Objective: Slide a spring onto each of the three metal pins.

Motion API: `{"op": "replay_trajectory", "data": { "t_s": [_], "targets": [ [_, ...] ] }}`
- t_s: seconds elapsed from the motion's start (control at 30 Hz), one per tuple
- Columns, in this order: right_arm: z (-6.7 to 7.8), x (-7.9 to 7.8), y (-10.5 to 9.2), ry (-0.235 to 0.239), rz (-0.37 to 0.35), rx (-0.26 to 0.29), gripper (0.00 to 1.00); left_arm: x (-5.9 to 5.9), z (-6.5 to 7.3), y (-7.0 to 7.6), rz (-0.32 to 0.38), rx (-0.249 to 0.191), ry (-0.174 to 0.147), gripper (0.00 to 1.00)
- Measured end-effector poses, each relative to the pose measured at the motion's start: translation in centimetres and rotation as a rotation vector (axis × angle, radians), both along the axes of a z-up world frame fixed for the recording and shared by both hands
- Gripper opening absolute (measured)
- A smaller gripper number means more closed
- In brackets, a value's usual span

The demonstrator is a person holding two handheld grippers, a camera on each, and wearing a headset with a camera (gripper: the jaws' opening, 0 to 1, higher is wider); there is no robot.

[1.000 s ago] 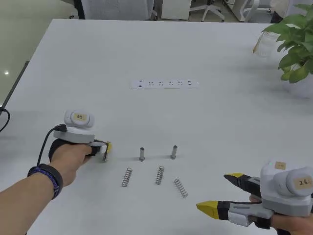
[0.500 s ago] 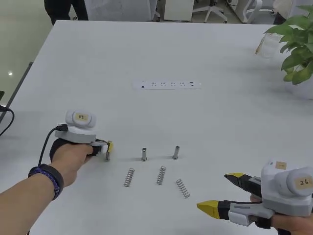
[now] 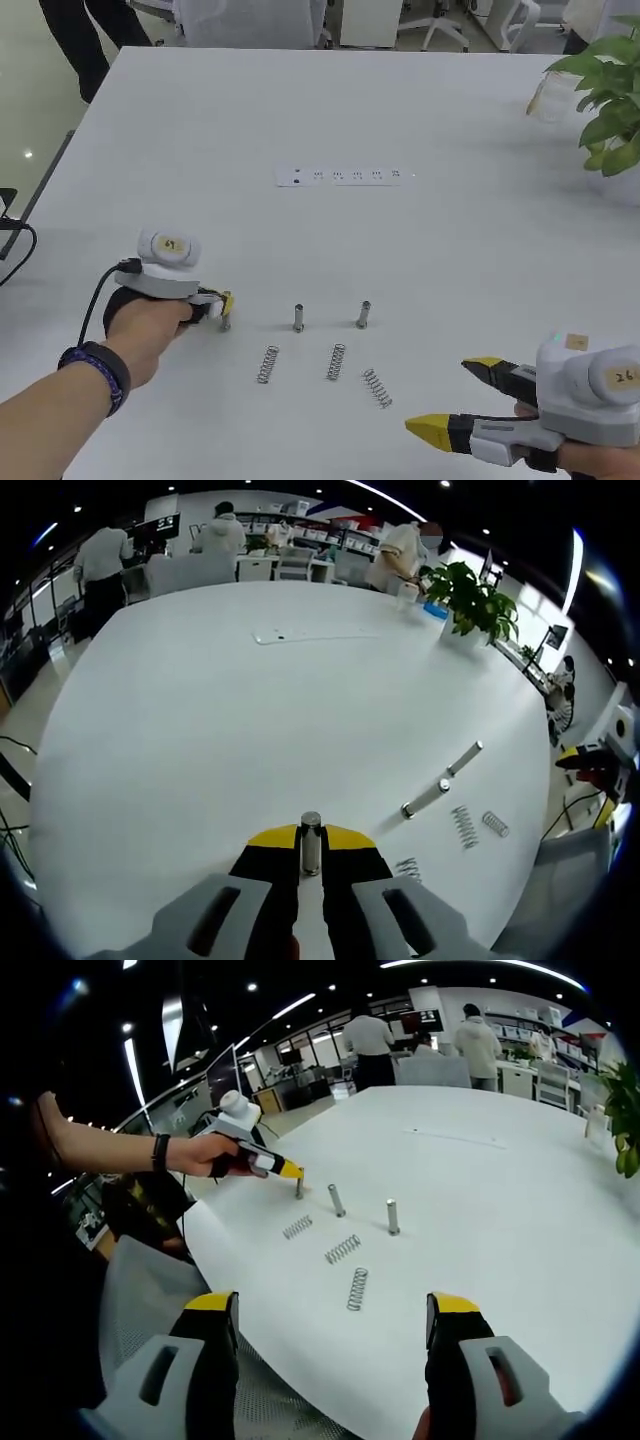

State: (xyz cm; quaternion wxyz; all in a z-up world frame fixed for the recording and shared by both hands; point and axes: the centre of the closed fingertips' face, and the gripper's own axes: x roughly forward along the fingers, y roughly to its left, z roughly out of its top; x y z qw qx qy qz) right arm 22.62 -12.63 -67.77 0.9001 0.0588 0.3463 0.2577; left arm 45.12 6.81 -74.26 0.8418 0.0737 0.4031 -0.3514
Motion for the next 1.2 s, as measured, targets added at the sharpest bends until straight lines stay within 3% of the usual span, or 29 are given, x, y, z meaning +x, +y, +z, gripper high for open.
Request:
{"op": "replay_trajectory", "data": {
  "t_s": [0.2, 0.3, 0.4, 1.2],
  "targets": [
    [0.0, 0.1, 0.1, 0.0, 0.003, 0.0, 0.75, -0.2, 0.1, 0.1, -0.011, 0.01, -0.014, 0.0],
    [0.0, 0.2, 0.1, 0.0, 0.005, 0.0, 0.75, -0.3, 0.2, 0.2, -0.043, 0.052, -0.046, 0.0],
    [0.0, 0.3, 0.1, 0.0, 0.006, 0.0, 0.75, -0.3, 0.1, 0.3, -0.056, 0.06, -0.055, 0.0],
    [-0.1, 0.1, 0.5, -0.002, 0.012, 0.0, 0.75, -1.0, 0.0, 1.1, -0.058, 0.066, -0.099, 0.0]
  ]
}}
